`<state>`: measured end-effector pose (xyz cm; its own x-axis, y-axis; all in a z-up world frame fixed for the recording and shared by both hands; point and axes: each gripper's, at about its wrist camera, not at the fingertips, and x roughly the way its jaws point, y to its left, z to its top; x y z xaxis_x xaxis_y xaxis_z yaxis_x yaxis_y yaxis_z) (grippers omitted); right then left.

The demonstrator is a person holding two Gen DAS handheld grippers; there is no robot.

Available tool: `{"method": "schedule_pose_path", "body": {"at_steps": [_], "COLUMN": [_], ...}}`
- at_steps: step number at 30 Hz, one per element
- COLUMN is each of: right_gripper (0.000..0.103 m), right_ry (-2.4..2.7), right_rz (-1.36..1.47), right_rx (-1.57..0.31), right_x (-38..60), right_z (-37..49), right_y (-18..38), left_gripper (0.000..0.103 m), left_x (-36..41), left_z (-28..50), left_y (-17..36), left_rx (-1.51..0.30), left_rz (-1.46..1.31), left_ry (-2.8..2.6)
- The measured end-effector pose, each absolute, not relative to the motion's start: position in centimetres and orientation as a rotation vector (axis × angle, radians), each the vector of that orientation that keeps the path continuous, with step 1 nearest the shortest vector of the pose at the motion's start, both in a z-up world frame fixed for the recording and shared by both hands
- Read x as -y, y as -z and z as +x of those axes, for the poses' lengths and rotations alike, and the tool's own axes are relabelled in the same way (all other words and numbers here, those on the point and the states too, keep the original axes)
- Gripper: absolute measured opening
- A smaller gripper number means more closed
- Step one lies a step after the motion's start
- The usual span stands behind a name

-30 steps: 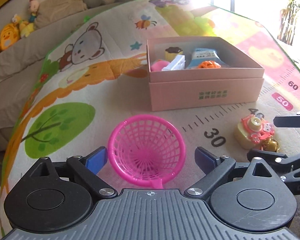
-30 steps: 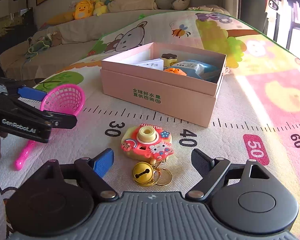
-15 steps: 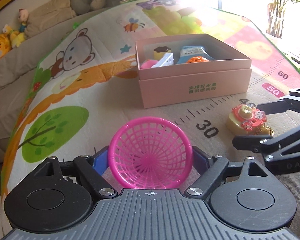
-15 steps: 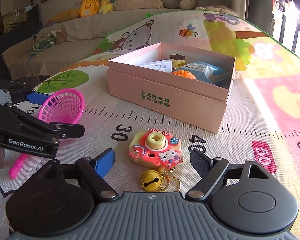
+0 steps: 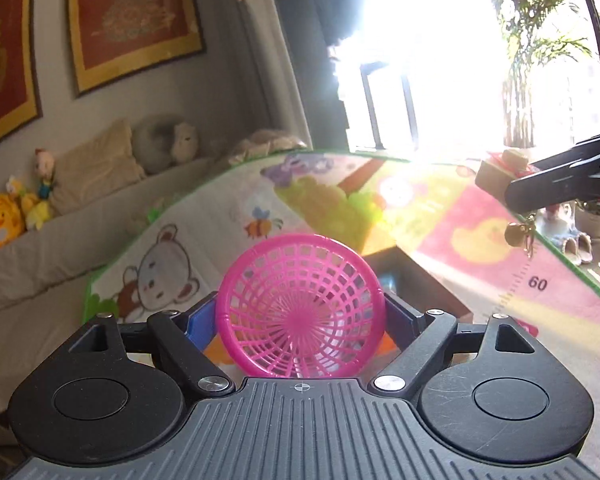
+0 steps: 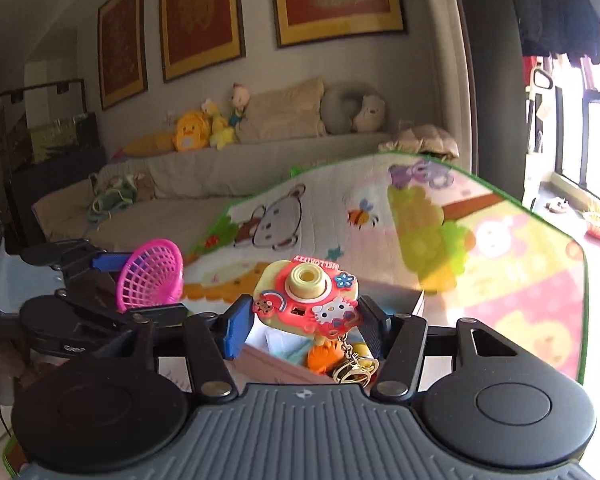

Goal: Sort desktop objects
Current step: 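Grasp the pink toy with bell keychain with the right tool while the left lifts the net, then drop the net into the box with the left tool while the right carries the bell toy, then lower the pink bell toy into the pink box and open the right tool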

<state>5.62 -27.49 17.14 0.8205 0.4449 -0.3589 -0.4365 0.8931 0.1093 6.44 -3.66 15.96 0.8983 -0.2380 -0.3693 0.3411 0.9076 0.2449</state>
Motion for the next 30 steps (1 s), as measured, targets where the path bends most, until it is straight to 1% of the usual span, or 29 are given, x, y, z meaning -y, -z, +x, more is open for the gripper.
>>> {"method": "schedule_pose_path", "body": {"at_steps": [2, 6, 7, 8, 11, 16, 20, 26, 27, 29, 30], "right_gripper": [0.056, 0.056, 0.056, 0.056, 0.056, 0.056, 0.056, 0.057, 0.058, 0.077, 0.077], "right_ry": [-0.465, -0.437, -0.431, -0.421, -0.384, -0.342, -0.346, -0.35, -0.339, -0.307, -0.299], "right_rz": [0.03, 0.004, 0.006, 0.011, 0.031, 0.05, 0.084, 0.101, 0.091, 0.055, 0.035], "right_rx": [-0.321, -0.258, -0.259, -0.268, -0.314, -0.375, -0.431, -0.531, -0.559, -0.599, -0.597], "right_x": [28.2, 28.7, 28.9, 29.0, 29.5, 30.2, 29.7, 27.0, 26.4, 25.3, 24.7], "right_z": [5.4, 5.7, 6.1, 6.7, 8.5, 11.5, 14.0, 18.1, 18.7, 19.5, 19.4], "right_y": [-19.1, -20.2, -20.1, -19.9, -18.6, -16.2, -14.8, -13.1, -12.6, -11.5, -11.1], "left_gripper": [0.088, 0.089, 0.093, 0.095, 0.096, 0.1, 0.1, 0.102, 0.102, 0.102, 0.102], "left_x": [5.3, 8.6, 9.3, 9.9, 10.1, 6.0, 2.9, 0.7, 0.5, 0.0, -0.3], "left_z": [8.9, 14.6, 16.4, 17.8, 20.3, 18.6, 15.5, 11.7, 11.4, 10.6, 10.2], "left_y": [-16.7, -16.7, -16.3, -15.7, -13.5, -10.6, -8.7, -6.6, -6.3, -5.5, -5.2], "left_rx": [-0.315, -0.282, -0.298, -0.318, -0.394, -0.462, -0.507, -0.547, -0.55, -0.567, -0.577], "left_rz": [0.344, 0.367, 0.36, 0.359, 0.346, 0.251, 0.193, 0.108, 0.093, 0.039, 0.012], "left_ry": [0.33, 0.367, 0.385, 0.401, 0.407, 0.367, 0.345, 0.328, 0.318, 0.304, 0.304]}}
